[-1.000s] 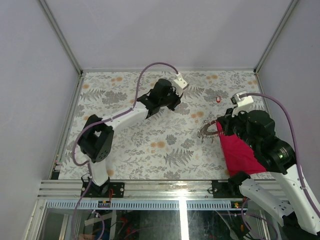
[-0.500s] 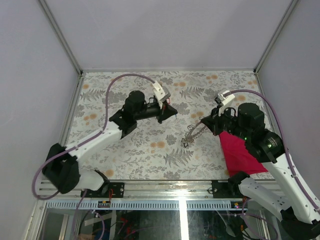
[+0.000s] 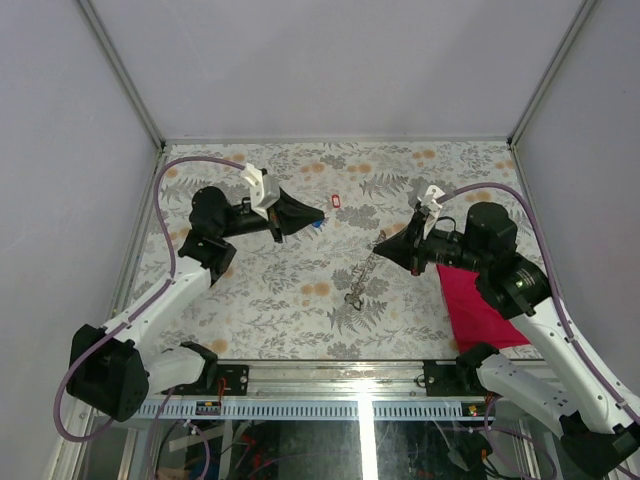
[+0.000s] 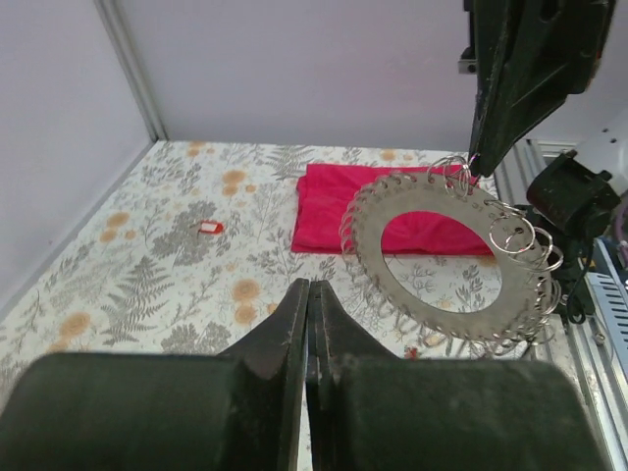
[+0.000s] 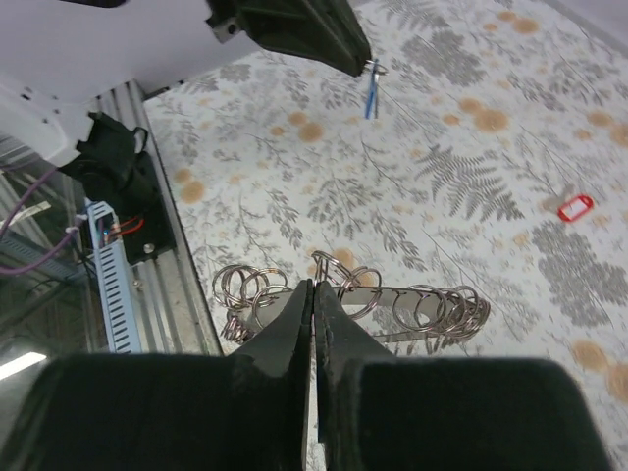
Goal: Put the keys on the keyring
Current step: Pick up the key from the center of the board.
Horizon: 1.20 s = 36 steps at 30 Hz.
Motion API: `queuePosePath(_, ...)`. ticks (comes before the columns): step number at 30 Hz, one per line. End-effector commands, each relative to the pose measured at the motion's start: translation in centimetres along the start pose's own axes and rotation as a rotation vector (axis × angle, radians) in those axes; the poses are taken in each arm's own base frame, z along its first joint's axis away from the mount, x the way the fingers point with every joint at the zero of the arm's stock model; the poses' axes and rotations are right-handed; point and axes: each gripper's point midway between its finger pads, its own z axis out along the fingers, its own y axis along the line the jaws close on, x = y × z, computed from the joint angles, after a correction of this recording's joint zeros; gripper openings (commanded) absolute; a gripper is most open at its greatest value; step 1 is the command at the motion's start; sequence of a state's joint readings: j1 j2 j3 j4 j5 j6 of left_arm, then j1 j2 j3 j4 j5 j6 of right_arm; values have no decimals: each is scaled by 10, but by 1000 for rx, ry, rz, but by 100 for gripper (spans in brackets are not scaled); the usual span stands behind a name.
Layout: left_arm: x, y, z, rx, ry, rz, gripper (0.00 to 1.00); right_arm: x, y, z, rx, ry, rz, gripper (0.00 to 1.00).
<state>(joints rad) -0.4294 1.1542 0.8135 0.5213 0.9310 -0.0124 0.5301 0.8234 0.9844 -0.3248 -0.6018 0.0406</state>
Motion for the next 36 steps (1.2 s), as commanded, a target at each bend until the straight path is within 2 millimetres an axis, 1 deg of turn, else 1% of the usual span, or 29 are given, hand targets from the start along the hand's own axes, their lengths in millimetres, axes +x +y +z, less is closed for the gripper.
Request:
queuePosePath(1,-47,-25,-4,198,-110,132,0,-42,25,0,-155,-139,-140,0)
queuePosePath(3,-58,-33,-7,226,-144,188,0,-45,28,-1,-169,-156,-168,0)
queuePosePath(8,-68,-53,-12,332,-147,260,0,-52,31,-5,-171,-241,-232,0)
queuePosePath(12,-74,-57,-13,344,-157,278,0,-62,36,-5,-201,-250,-242,0)
queuePosePath(15,-77,-60,-12,344,-167,290,0,-62,37,-5,-205,-253,-258,0)
queuePosePath(20,-81,-69,-4,385,-177,305,0,-66,45,-8,-254,-267,-308,0)
queuePosePath(23,-81,-74,-1,414,-164,316,0,-65,39,-7,-225,-281,-351,0)
queuePosePath(27,-79,-86,0,490,-133,334,0,-70,34,-7,-183,-347,-411,0)
queuePosePath(28,-78,-90,0,512,-129,349,0,-71,34,-7,-181,-364,-437,0)
queuePosePath(31,-70,-97,2,562,-105,387,0,-71,38,-11,-192,-440,-592,0)
queuePosePath(32,-68,-98,2,571,-99,401,0,-67,38,-11,-185,-461,-633,0)
queuePosePath(36,-68,-101,2,597,-105,429,0,-63,39,-16,-162,-502,-830,0)
